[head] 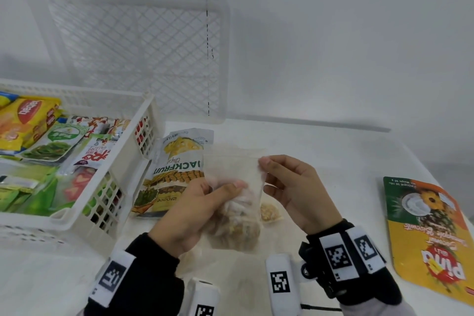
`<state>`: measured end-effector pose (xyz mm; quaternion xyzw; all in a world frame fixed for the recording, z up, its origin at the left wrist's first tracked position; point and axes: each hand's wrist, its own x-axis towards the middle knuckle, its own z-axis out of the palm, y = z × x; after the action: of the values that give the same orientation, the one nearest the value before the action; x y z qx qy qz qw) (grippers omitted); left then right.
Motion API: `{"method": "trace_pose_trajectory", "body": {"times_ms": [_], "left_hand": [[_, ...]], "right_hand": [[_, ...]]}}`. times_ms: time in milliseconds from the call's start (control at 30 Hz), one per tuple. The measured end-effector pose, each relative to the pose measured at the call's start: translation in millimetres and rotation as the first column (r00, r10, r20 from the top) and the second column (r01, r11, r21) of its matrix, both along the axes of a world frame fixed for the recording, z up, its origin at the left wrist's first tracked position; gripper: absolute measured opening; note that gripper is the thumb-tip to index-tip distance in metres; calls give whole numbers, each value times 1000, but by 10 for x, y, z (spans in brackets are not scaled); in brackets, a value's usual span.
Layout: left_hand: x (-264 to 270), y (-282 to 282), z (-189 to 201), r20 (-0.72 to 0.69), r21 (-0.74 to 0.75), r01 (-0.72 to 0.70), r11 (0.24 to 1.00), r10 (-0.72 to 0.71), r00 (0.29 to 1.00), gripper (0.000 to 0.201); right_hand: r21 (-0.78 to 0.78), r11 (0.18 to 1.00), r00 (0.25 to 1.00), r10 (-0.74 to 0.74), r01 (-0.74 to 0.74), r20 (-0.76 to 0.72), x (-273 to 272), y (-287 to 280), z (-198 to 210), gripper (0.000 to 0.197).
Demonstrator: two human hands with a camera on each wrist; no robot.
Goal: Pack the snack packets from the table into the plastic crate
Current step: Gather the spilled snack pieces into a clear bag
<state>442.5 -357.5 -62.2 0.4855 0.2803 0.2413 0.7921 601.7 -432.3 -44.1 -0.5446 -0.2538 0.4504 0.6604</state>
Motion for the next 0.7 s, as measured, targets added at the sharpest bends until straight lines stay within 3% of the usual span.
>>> {"method": "trace_pose_trajectory", "body": {"times_ms": [67, 233, 434, 534, 600, 700], "left_hand": [[-24, -12, -17, -30, -47, 44, 998, -45, 999, 24], [-140, -100, -184, -149, -154, 138, 978, -161, 976, 31], [-147, -45, -293, -253, -10, -161, 987, 153, 955, 14], [-151, 12, -294, -236, 9, -193, 981, 189, 953, 8], [-162, 25, -294, -234, 13, -186, 982, 184, 955, 9], [-172, 28, -308, -224, 7, -184, 983, 181, 958, 8]], "right_hand": [[-28, 999, 1000, -21, 20, -22, -20, -26, -66, 5], [-187, 981, 996, -61, 47, -71, -99, -173, -361, 11], [-232, 971, 993, -83, 61, -88, -137, -261, -604, 18], [-199, 980, 997, -34, 20, -69, -125, -256, -600, 6], [-193, 981, 999, -4, -5, -47, -134, -237, -602, 14], [-195, 981, 1000, -16, 12, -18, -149, -209, -607, 10]]}}
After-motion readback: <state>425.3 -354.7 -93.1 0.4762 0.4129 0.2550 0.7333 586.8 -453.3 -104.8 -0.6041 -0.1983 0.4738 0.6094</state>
